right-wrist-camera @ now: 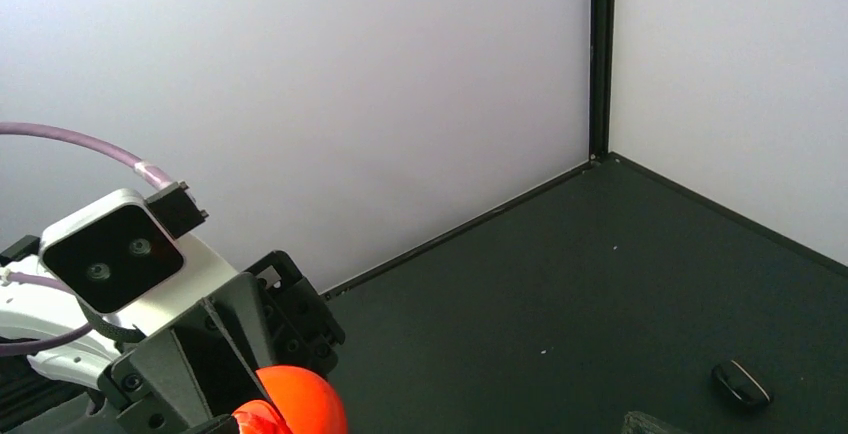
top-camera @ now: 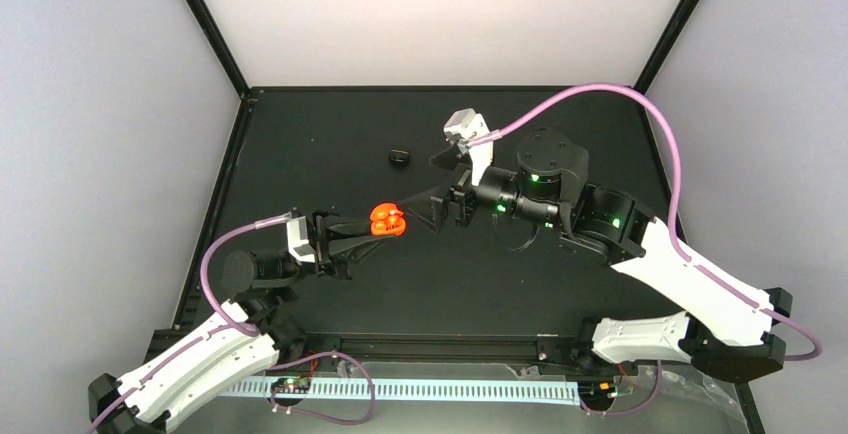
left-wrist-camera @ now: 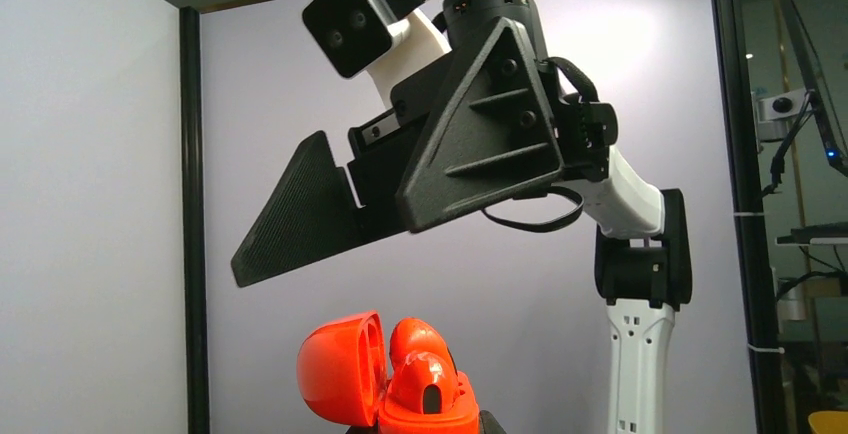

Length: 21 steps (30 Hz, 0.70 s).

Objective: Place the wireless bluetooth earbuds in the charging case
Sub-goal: Place the earbud in the charging case.

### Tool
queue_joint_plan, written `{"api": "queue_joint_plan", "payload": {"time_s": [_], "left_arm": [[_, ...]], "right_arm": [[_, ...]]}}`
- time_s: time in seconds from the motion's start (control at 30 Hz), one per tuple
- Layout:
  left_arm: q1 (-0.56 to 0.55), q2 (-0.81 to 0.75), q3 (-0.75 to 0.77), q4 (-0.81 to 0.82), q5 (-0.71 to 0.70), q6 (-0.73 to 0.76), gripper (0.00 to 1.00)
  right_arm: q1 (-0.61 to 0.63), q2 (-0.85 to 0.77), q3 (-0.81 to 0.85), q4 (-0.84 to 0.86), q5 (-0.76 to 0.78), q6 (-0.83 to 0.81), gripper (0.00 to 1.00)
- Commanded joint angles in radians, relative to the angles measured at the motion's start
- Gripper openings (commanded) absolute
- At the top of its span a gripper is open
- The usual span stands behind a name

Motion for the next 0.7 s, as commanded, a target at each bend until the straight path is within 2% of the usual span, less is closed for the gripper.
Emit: {"api": "queue_joint_plan", "payload": {"time_s": [0.0,0.67], "left_arm": [[-0.007,-0.011,0.05,0.013,0.028,0.006,0.02],[-0.007,-0.014,0.057,0.016,0.025,0.006,0.01]], "right_arm": [[-0.001,0.014,-0.008,-0.01,-0.014,-0.01,1.0],[-0.001,0.042,-0.009,-0.053,-0.043,-0.031,1.0]]}}
